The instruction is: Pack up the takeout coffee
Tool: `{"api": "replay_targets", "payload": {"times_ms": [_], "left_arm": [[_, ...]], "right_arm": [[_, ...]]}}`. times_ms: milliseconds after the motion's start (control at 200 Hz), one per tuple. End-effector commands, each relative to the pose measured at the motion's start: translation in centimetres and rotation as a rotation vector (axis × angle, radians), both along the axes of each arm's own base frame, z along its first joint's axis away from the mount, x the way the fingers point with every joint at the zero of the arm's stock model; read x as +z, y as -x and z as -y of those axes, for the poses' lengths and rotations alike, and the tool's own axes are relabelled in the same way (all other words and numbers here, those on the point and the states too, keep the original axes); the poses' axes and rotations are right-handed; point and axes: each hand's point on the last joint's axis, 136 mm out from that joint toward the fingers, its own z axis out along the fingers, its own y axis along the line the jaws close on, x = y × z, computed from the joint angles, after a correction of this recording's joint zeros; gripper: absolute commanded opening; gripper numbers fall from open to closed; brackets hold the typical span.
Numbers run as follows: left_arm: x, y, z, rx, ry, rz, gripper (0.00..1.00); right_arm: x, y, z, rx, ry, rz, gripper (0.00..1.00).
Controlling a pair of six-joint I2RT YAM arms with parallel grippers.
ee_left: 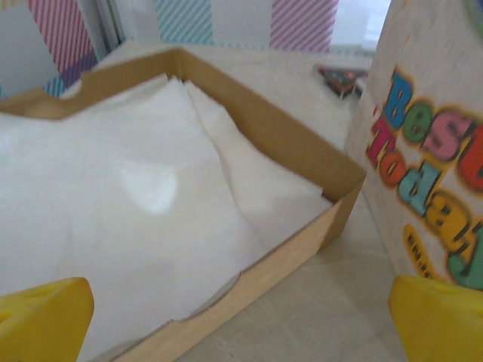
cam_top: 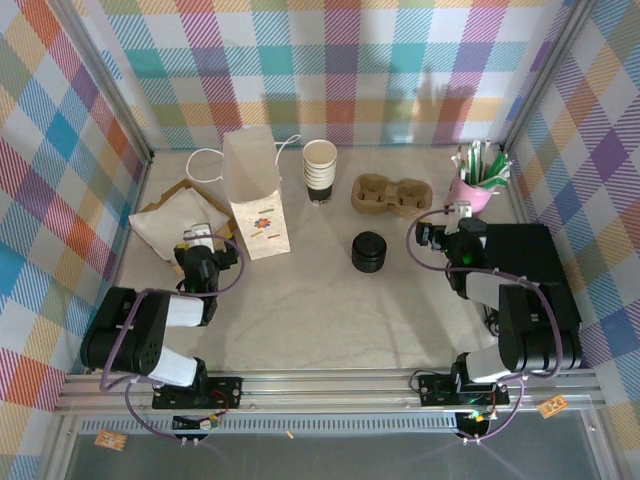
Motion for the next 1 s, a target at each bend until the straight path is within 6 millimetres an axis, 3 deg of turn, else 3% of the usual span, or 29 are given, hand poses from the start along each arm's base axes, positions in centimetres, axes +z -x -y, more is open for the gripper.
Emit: {"api": "replay_targets", "payload": {"times_ms": [0,340,485,675,995], "left_arm": [[2.6,0.4,-0.1,0.0,0.018,0.074,1.0],[6.8,2.5,-1.2,0.05,0.01,0.117,1.0],[10.1,3.8,-1.4,0.055,0.031,0.16,0.99],[14.4,5.5,-1.6,0.06,0.039,0.198,1.0],[22.2,7.0,-1.0,0.013,0.034,0.189,0.94]], "right_arm": [[0.9,0.7,-0.6,0.049,0.005,-0.019,1.0],[2.7,2.2,-2.5,0.181,0.025,-0.048,0.94],[4.9,2.3,-3.6,0.237,0.0,-0.036,0.91],[6.5,2.6,-4.7,0.315,0.006,-0.063,0.88],[11.1,2.0,-7.1,0.382,-0.143,-0.147,0.84]]}}
